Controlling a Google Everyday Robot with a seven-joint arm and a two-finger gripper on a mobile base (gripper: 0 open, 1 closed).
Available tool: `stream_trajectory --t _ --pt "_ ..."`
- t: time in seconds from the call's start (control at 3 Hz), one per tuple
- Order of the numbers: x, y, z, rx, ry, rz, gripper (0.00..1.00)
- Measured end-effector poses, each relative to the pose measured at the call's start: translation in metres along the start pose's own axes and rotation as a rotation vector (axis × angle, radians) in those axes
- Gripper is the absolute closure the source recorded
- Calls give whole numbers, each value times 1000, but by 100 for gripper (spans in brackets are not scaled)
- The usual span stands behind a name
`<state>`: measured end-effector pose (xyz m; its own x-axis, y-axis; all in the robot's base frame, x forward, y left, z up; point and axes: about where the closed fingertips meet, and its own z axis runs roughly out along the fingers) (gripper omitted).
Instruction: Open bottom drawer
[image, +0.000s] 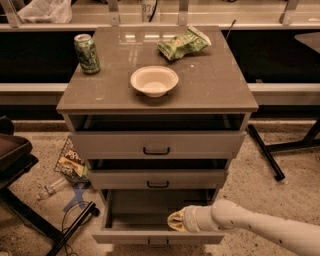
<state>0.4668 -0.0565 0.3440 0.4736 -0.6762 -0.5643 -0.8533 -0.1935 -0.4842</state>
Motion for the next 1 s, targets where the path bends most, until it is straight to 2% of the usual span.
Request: stream_trajectory --t 0.33,1.0 --pt "27 -11 31 -39 62 14 100" --pt "74 -3 84 -100 138 82 100"
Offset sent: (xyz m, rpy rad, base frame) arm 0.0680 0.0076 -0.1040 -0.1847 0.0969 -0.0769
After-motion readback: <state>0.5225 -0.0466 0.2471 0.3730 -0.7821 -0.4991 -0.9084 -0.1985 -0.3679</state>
